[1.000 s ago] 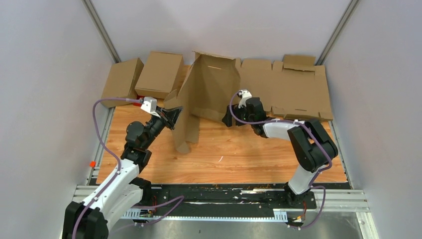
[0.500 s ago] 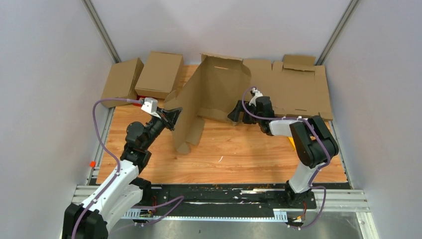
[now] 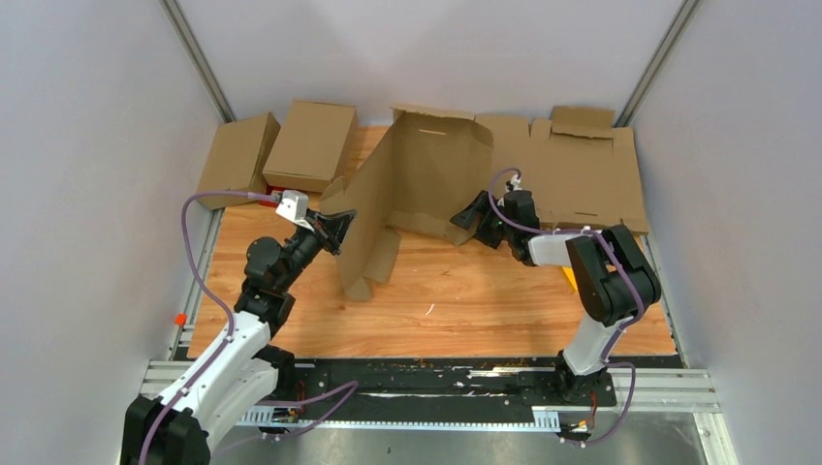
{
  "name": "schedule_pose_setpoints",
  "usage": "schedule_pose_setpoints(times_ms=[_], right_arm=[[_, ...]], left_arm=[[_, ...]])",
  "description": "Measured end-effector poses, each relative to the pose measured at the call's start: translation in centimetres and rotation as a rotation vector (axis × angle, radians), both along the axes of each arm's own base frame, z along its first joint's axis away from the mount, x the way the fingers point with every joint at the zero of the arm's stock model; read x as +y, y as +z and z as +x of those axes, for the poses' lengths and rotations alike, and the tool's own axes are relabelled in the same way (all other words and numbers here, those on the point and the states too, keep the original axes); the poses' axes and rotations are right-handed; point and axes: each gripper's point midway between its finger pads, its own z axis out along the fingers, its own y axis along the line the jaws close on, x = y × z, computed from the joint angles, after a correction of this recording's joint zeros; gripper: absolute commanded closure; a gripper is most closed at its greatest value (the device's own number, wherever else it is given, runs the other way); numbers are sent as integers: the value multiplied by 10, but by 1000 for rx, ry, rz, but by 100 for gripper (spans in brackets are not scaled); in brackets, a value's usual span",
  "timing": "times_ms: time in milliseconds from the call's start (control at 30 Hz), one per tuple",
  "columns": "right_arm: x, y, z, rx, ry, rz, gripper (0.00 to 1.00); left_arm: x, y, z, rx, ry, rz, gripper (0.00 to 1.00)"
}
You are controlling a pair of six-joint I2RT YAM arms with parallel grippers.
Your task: Fold the paper box
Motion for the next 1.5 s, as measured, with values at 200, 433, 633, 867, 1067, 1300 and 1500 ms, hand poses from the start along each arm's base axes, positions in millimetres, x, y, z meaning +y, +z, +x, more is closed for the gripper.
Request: schedule_pose_setpoints(times_ms=[200,433,633,867,1067,1300,1500], right_arm=[[-4,4,2,43,-53,83,27],[-6,19,16,-40,21,2,0],[-6,21,19,-97,92,-96,6],[0,-2,2,-105,177,-278,8],[4,-12,-10,-139,251,-421,15],[2,-11,-15,-201,329,-550,10],[0,-6,-14,-242,356,-614,10]], left_arm=[[15,-5,2,14,82,35,98],[34,-12,2,39,185,68,98],[30,-17,4,54,165,75,98],[24,-19,3,61,132,74,98],[20,-18,4,55,114,72,98],[19,-21,5,61,107,76,97],[18,-22,7,62,107,76,96]])
